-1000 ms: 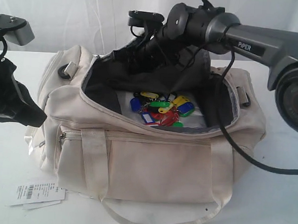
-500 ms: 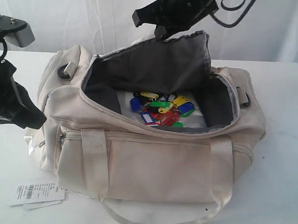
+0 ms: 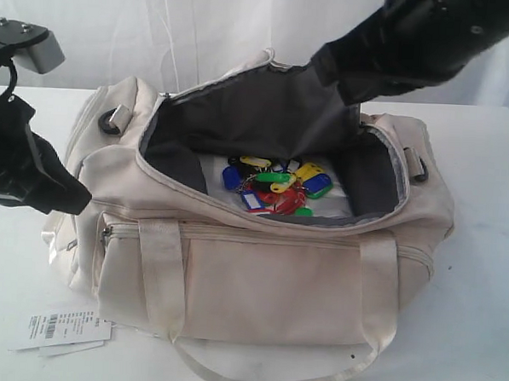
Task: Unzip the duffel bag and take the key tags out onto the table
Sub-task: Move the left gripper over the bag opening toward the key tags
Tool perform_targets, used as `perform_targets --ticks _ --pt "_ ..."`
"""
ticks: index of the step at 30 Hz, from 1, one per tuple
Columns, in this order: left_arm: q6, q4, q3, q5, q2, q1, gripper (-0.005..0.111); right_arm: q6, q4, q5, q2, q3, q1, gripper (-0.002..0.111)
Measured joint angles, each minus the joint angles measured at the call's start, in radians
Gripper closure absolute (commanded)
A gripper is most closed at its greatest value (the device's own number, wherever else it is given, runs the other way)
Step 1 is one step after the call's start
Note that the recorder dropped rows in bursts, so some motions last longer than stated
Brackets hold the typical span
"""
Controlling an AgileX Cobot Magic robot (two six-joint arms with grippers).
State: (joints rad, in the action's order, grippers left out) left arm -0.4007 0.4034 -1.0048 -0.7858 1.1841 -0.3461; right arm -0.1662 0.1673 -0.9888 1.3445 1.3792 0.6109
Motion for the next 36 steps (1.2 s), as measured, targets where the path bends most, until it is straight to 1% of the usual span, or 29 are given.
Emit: perform_targets --ticks 4,9,11,14,18,23,25,27,29,34,36 --pt "-0.104 0.081 0.000 -0.009 0.000 0.000 0.107 -0.024 0.053 0.000 -0.141 -0.106 0.000 0.108" --pt "-0.301 0.281 0.000 -0.071 0.000 0.000 0.107 -0.096 0.088 0.000 -0.307 -0.229 0.000 0.108" --pt "-0.377 0.338 0.000 -0.100 -0.002 0.000 0.107 -0.132 0.088 0.003 -0.369 -0.291 0.000 0.108" --pt "-0.457 0.371 0.000 -0.117 -0.012 0.000 0.107 -0.185 0.088 0.031 -0.436 -0.381 0.000 0.108" --pt "-0.437 0.396 0.009 -0.009 -0.014 0.000 0.107 -0.209 0.085 0.124 -0.485 -0.473 0.000 0.108" --pt "-0.388 0.395 -0.083 0.011 0.049 0.000 0.107 -0.214 0.085 0.345 -0.506 -0.566 0.000 0.108" --pt "-0.353 0.373 -0.145 0.009 0.092 -0.010 0.107 -0.214 0.085 0.390 -0.506 -0.582 0.000 0.108" --pt "-0.304 0.320 -0.208 0.009 0.138 -0.037 0.107 -0.212 0.086 0.398 -0.506 -0.587 0.000 0.108" --pt "-0.236 0.228 -0.284 0.011 0.193 -0.082 0.107 -0.206 0.088 0.405 -0.507 -0.587 0.000 0.108" --pt "-0.015 -0.084 -0.463 0.009 0.365 -0.236 0.107 -0.194 0.088 0.417 -0.513 -0.587 0.000 0.108" --pt "0.063 -0.167 -0.512 0.016 0.417 -0.276 0.107 -0.183 0.088 0.419 -0.513 -0.587 0.000 0.108"
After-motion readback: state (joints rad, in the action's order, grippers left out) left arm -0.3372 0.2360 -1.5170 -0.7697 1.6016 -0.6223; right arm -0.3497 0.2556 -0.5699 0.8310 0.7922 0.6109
